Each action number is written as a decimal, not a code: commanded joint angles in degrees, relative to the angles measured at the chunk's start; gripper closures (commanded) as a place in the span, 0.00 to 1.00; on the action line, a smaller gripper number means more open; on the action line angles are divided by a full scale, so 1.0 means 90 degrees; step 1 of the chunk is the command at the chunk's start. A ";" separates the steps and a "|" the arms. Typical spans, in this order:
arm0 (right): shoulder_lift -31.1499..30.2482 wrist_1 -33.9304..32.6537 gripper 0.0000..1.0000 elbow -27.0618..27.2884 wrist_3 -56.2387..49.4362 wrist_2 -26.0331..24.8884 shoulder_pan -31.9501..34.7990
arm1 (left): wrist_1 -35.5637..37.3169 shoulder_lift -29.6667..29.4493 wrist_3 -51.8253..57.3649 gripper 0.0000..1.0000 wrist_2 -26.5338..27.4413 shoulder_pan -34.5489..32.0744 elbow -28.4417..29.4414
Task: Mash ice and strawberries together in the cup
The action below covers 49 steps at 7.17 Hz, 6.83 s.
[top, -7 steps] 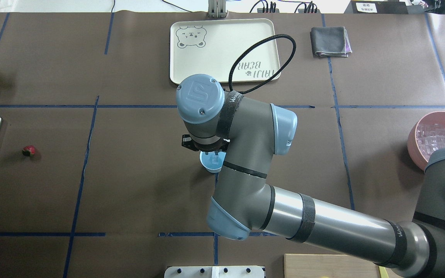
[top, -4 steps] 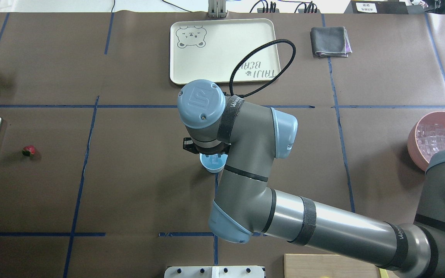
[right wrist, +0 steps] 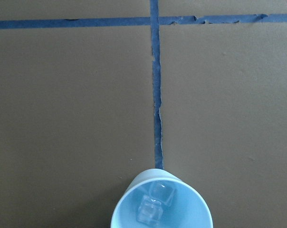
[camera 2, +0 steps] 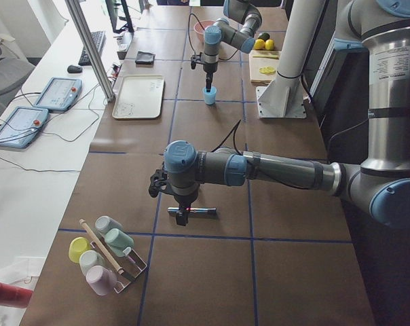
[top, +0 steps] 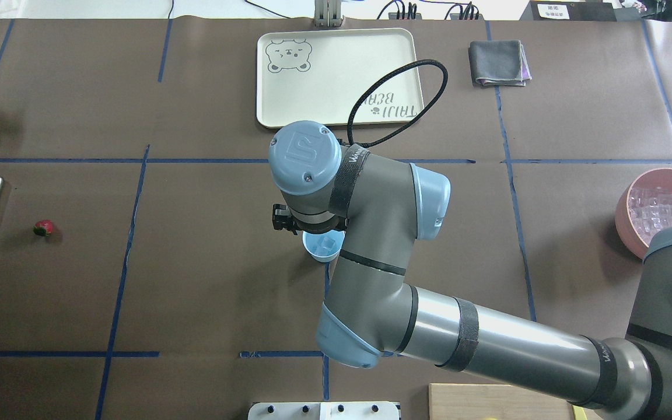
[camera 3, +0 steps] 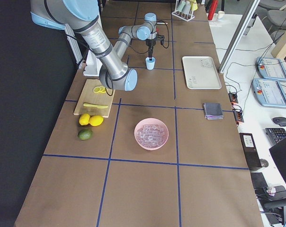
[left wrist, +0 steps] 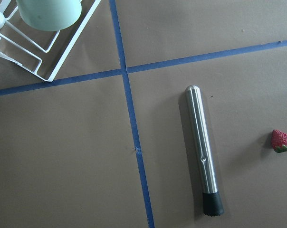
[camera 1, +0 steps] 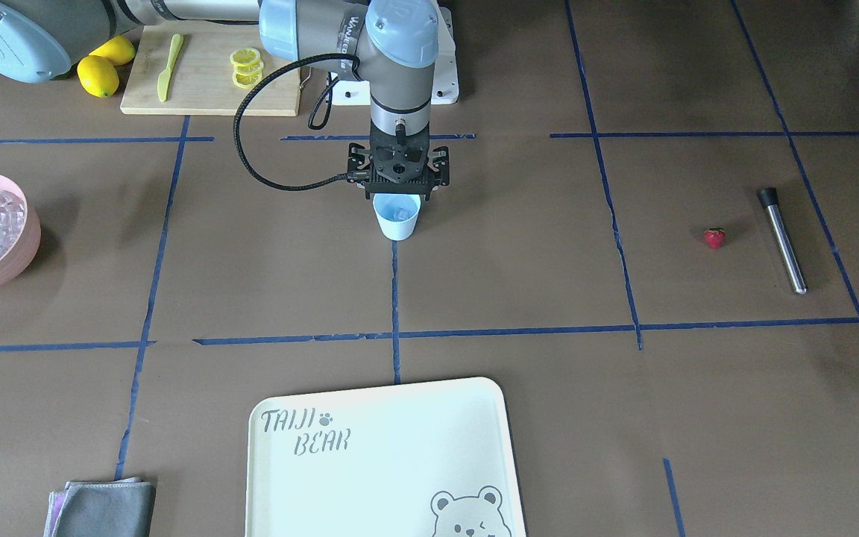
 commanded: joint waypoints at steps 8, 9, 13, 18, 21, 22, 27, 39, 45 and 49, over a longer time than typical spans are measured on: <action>-0.4253 0.0786 0.01 0.2318 -0.4809 0.2096 0.3540 | 0.0058 0.0029 0.0000 0.00 0.0020 -0.0017 0.0113; -0.5073 0.1526 0.01 0.2192 -0.5551 0.2361 0.4029 | 0.0068 0.0039 0.0000 0.00 0.0010 -0.0017 0.0094; -0.6768 0.4427 0.01 0.0974 -0.6486 0.2764 0.4610 | 0.0078 0.0039 0.0000 0.00 0.0000 -0.0027 -0.0014; -0.7219 0.4639 0.08 0.0941 -0.7100 0.2393 0.4220 | 0.0078 0.0097 0.0000 0.00 0.0000 -0.0017 -0.0004; -0.7249 0.4600 0.26 0.0931 -0.7121 0.2402 0.4200 | 0.0059 0.0117 0.0000 0.00 0.0000 -0.0017 -0.0014; -0.7259 0.4581 0.73 0.0931 -0.7121 0.2431 0.4209 | 0.0068 0.0127 0.0000 0.00 0.0000 -0.0017 -0.0004; -0.7230 0.4571 0.97 0.0970 -0.7111 0.2616 0.4336 | 0.0059 0.0127 0.0000 0.00 0.0000 -0.0017 -0.0014; -0.6683 0.3614 0.25 0.0922 -0.6828 0.2558 0.4444 | 0.0039 0.0117 0.0000 0.00 0.0000 -0.0017 -0.0053; -0.6771 0.3614 0.36 0.0911 -0.6818 0.2607 0.4444 | 0.0039 0.0117 0.0000 0.00 0.0000 -0.0017 -0.0053; -0.6742 0.3614 0.50 0.0921 -0.6818 0.2627 0.4424 | 0.0039 0.0117 0.0000 0.00 0.0000 -0.0017 -0.0053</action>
